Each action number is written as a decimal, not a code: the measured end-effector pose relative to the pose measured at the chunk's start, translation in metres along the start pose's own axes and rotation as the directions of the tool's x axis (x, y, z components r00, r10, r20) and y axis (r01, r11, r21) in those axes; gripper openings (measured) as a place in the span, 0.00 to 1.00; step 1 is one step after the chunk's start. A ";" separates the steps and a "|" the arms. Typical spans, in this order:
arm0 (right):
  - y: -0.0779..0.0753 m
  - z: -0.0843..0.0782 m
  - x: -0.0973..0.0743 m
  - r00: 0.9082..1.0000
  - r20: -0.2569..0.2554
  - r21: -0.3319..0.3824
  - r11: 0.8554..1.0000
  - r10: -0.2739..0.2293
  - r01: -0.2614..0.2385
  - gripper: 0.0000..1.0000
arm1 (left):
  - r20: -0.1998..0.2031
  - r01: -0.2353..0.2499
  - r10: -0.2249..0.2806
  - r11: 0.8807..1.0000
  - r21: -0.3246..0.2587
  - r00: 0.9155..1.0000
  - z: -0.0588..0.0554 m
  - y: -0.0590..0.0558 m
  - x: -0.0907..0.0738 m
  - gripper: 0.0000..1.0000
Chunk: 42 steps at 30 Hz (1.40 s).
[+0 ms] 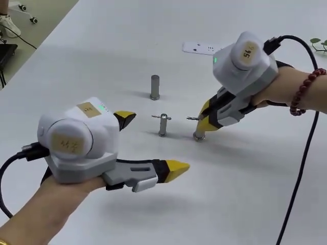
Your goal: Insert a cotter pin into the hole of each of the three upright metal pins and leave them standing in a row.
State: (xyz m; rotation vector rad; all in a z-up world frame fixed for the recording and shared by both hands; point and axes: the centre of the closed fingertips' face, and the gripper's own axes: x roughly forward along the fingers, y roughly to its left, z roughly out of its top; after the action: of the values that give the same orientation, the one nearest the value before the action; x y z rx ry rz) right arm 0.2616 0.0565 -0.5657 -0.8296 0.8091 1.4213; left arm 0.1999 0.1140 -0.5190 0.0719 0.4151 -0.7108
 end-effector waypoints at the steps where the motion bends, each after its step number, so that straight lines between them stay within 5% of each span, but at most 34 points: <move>1: 0.000 0.000 0.000 1.000 -0.002 -0.002 1.000 0.001 -0.001 0.08 | 0.002 0.001 -0.001 1.000 0.000 1.000 0.000 0.000 0.000 0.89; 31: -0.003 -0.007 0.009 1.000 -0.002 0.004 1.000 0.009 -0.009 0.15 | -0.006 0.015 -0.015 1.000 -0.005 1.000 -0.003 0.002 -0.001 0.95; 39: -0.005 0.007 -0.001 0.995 0.088 0.101 0.995 -0.035 0.026 0.21 | -0.001 0.008 -0.008 1.000 -0.004 1.000 -0.001 0.003 -0.001 0.99; 42: -0.009 0.023 -0.007 0.981 0.176 0.147 0.988 -0.081 0.055 0.23 | -0.007 0.007 -0.007 1.000 -0.004 1.000 -0.002 0.003 -0.001 0.99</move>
State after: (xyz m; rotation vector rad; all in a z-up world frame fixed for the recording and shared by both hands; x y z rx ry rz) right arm 0.2707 0.0727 -0.5478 -0.6041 0.7260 1.3407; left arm 0.2003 0.1172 -0.5207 0.0691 0.4241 -0.7165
